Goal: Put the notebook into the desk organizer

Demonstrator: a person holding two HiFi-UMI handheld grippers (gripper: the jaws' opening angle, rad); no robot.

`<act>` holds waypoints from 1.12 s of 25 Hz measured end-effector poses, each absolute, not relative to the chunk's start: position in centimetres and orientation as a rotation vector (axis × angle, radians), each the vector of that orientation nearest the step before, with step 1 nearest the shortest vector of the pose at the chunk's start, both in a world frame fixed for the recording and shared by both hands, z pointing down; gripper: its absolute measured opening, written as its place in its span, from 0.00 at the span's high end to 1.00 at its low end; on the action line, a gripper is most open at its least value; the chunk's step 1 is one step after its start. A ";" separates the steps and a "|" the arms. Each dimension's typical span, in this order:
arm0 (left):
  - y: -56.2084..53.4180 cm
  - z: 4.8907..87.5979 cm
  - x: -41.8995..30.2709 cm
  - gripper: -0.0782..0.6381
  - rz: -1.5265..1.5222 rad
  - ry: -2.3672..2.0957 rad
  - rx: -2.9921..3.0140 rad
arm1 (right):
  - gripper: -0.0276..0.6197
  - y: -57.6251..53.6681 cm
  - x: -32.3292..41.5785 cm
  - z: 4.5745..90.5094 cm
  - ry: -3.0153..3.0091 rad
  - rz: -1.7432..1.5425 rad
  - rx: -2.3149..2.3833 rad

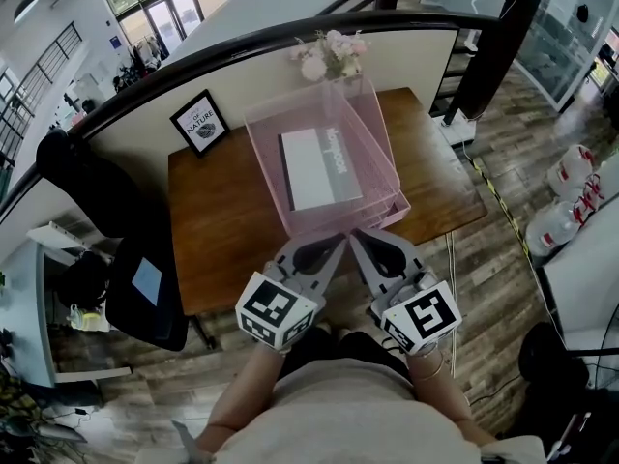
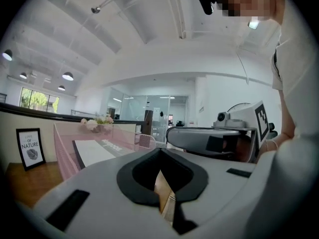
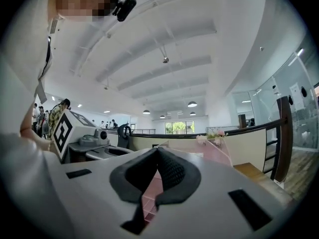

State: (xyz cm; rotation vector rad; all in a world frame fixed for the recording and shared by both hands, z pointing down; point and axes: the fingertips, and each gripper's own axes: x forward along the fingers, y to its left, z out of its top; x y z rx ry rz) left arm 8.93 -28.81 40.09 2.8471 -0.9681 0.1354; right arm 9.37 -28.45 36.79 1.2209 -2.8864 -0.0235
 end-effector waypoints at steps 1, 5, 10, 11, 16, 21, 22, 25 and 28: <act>-28.9 40.3 8.9 0.87 0.139 -0.964 2.835 | 0.94 -28.6 9.4 37.2 -2.869 -0.012 1.214; -29.3 41.5 8.6 0.87 0.199 -0.993 2.790 | 0.94 -28.9 9.6 38.6 -2.822 0.016 1.211; -29.7 42.5 8.3 0.87 0.236 -1.012 2.738 | 0.94 -28.9 9.9 39.7 -2.819 0.060 1.218; -29.7 42.5 8.3 0.87 0.240 -1.012 2.739 | 0.94 -29.0 9.9 39.8 -2.817 0.068 1.217; -29.6 42.9 8.4 0.87 0.260 -0.998 2.739 | 0.94 -29.0 9.6 40.1 -2.821 0.073 1.198; -29.5 43.2 8.4 0.87 0.284 -0.998 2.736 | 0.94 -28.9 9.4 40.1 -2.822 0.053 1.184; -29.5 43.2 8.4 0.87 0.282 -0.998 2.736 | 0.94 -28.9 9.3 40.1 -2.823 0.054 1.182; -29.4 43.1 8.5 0.87 0.279 -0.991 2.738 | 0.94 -29.1 9.4 40.4 -2.826 0.090 1.188; -29.3 43.1 8.7 0.87 0.277 -0.981 2.742 | 0.94 -29.0 9.5 40.5 -2.825 0.118 1.196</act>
